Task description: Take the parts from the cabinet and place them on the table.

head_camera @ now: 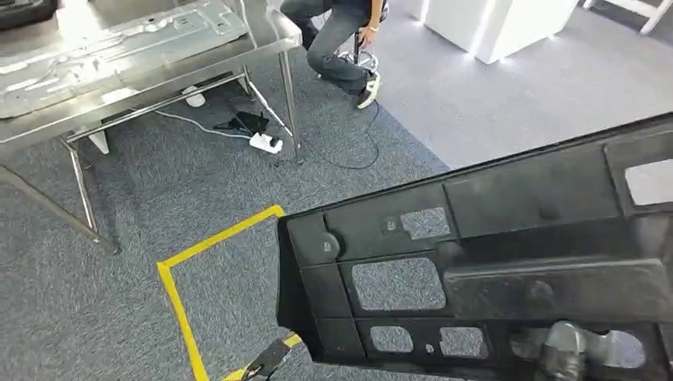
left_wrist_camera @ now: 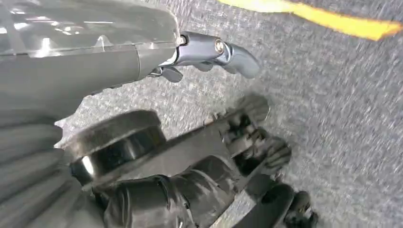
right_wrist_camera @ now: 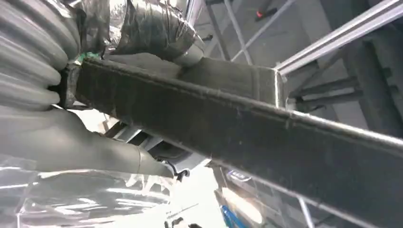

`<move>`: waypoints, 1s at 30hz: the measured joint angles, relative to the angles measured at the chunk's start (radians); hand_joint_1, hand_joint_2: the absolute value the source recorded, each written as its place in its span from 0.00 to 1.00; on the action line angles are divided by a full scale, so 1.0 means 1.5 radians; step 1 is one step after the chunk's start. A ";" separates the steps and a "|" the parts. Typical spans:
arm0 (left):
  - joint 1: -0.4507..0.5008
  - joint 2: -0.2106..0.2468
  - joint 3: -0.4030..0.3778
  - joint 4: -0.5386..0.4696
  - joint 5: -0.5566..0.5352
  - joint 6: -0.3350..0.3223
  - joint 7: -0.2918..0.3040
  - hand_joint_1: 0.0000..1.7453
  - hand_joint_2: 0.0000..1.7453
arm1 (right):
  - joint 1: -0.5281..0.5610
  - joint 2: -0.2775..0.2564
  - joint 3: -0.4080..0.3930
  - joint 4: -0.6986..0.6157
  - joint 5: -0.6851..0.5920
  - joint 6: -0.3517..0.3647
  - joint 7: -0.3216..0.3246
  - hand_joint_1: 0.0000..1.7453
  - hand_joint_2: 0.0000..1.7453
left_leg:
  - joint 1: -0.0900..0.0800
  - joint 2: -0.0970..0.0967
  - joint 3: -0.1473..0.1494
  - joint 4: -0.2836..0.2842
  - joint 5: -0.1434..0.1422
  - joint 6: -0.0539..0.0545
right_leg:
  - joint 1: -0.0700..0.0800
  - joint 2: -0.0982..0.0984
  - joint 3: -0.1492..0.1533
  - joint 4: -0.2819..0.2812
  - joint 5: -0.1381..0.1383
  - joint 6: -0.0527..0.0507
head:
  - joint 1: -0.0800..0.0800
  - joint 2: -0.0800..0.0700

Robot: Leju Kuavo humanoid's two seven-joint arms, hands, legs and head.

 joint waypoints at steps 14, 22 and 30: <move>0.008 0.003 0.000 0.000 -0.012 0.058 -0.026 0.00 1.00 | 0.007 0.003 0.000 0.003 -0.005 -0.008 -0.011 0.94 1.00 | -0.012 0.128 -0.003 -0.001 0.001 0.006 | 0.004 -0.104 0.036 -0.013 -0.025 -0.001 | -0.010 0.000; 0.000 0.001 0.000 0.000 -0.037 0.077 -0.027 0.00 1.00 | 0.006 0.003 0.000 0.008 -0.007 -0.018 -0.010 0.94 1.00 | 0.001 0.062 0.020 -0.026 0.007 0.023 | -0.001 -0.032 -0.069 0.176 -0.093 0.020 | 0.000 0.000; -0.011 0.001 0.000 0.000 -0.044 0.078 -0.023 0.00 1.00 | 0.004 0.003 0.000 0.009 -0.004 -0.026 -0.008 0.94 1.00 | 0.006 0.007 0.003 0.009 -0.013 -0.002 | -0.015 0.028 -0.010 0.010 -0.002 0.021 | 0.004 0.000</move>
